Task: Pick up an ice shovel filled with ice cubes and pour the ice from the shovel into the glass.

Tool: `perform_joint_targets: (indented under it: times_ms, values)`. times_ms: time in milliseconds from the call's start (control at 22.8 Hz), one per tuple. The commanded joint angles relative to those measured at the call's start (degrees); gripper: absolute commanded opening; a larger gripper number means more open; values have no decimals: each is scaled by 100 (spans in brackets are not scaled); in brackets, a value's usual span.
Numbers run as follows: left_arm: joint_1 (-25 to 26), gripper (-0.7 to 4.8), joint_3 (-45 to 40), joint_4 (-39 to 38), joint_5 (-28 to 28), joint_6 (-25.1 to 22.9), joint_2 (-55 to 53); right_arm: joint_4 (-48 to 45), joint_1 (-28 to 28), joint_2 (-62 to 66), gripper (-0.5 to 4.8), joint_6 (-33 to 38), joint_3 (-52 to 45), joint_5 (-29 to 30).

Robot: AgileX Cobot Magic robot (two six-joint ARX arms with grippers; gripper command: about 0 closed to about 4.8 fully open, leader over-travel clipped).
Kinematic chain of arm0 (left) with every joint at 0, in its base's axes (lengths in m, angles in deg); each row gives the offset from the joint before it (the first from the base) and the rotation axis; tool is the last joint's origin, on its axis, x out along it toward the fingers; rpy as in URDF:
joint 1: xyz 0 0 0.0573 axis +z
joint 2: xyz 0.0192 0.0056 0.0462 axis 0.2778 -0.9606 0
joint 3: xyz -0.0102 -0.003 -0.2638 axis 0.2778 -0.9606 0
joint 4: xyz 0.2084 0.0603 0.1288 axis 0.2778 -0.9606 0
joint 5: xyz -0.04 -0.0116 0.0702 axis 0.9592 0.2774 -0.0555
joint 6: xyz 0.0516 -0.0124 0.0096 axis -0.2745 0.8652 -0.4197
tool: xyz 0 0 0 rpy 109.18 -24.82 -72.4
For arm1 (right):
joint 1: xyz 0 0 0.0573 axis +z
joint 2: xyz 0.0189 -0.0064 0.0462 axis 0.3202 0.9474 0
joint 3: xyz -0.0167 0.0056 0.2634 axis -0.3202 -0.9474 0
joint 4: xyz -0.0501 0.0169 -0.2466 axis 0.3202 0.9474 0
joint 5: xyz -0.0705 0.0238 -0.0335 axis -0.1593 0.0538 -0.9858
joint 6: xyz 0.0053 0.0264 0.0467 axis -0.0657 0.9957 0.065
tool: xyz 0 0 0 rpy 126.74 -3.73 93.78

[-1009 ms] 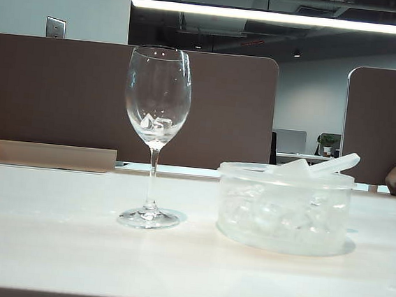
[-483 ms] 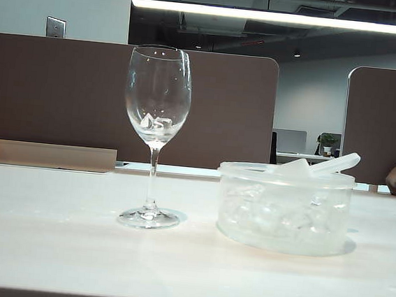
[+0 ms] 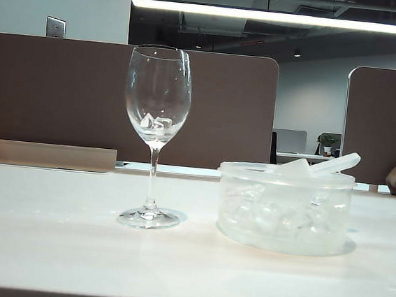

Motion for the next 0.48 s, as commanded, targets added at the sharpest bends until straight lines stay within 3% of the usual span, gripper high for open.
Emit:
perform_joint_targets:
  times_ms: [44,483]
  values:
    - [2,29,7,52,20,15,-4,55,-2,-4,-1,37,-61,-7]
    - [2,29,7,52,20,15,-4,74,-7,-4,-1,26,-68,-9]
